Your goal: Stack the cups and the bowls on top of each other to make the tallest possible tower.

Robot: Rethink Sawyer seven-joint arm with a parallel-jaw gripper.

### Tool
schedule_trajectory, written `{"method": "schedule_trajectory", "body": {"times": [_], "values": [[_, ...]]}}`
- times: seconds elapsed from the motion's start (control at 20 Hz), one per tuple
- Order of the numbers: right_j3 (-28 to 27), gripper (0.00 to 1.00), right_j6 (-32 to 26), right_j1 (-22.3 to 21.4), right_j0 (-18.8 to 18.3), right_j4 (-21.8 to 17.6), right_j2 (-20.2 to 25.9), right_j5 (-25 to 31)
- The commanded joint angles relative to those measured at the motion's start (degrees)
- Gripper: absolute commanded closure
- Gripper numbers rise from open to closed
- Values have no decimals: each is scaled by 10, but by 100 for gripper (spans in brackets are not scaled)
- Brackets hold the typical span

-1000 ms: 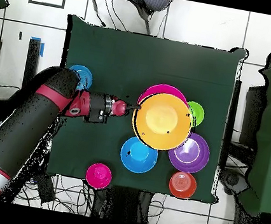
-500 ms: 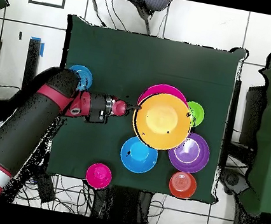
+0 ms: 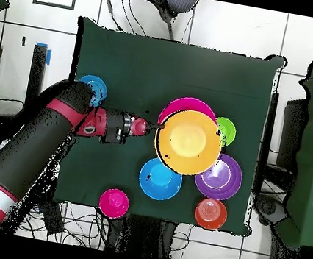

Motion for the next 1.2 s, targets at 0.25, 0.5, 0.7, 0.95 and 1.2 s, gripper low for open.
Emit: {"method": "schedule_trajectory", "body": {"times": [0.25,0.5,0.7,0.95,1.2], "values": [[-28,0,38,11,-7,-11,55,-34],[-27,0,37,11,-8,-10,57,-33],[-27,0,40,11,-8,-10,55,-32],[-28,0,33,11,-7,-10,55,-26],[-29,0,33,10,-7,-10,53,-23]]}}
